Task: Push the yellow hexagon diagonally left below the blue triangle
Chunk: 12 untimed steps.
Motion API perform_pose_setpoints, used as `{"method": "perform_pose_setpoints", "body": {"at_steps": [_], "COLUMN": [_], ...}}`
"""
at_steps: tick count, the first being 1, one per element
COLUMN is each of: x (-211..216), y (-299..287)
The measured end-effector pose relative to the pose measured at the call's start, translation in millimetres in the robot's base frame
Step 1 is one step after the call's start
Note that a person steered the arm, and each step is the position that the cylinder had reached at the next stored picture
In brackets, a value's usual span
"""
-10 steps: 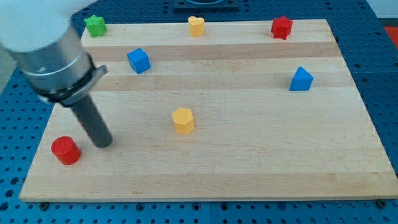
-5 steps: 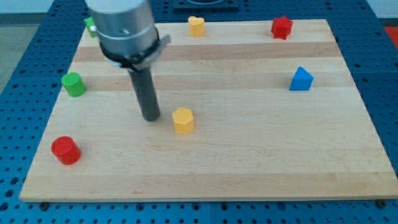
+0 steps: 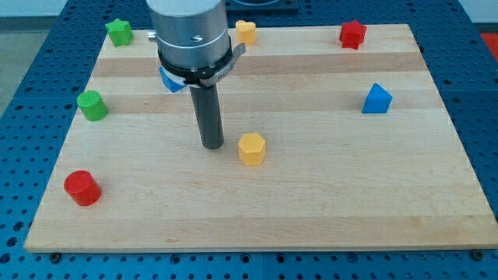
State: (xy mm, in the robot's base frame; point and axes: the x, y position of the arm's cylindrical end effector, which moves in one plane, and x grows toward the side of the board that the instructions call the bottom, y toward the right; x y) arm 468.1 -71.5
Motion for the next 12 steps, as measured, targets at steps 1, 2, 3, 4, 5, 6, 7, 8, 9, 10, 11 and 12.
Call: {"method": "perform_pose_setpoints", "body": {"at_steps": [1, 2, 3, 4, 5, 6, 7, 8, 9, 10, 11, 12], "x": [-22, -40, -18, 25, 32, 12, 29, 63, 74, 74, 74, 54], "y": [0, 17, 57, 59, 59, 54, 27, 40, 79, 80, 80, 76]}}
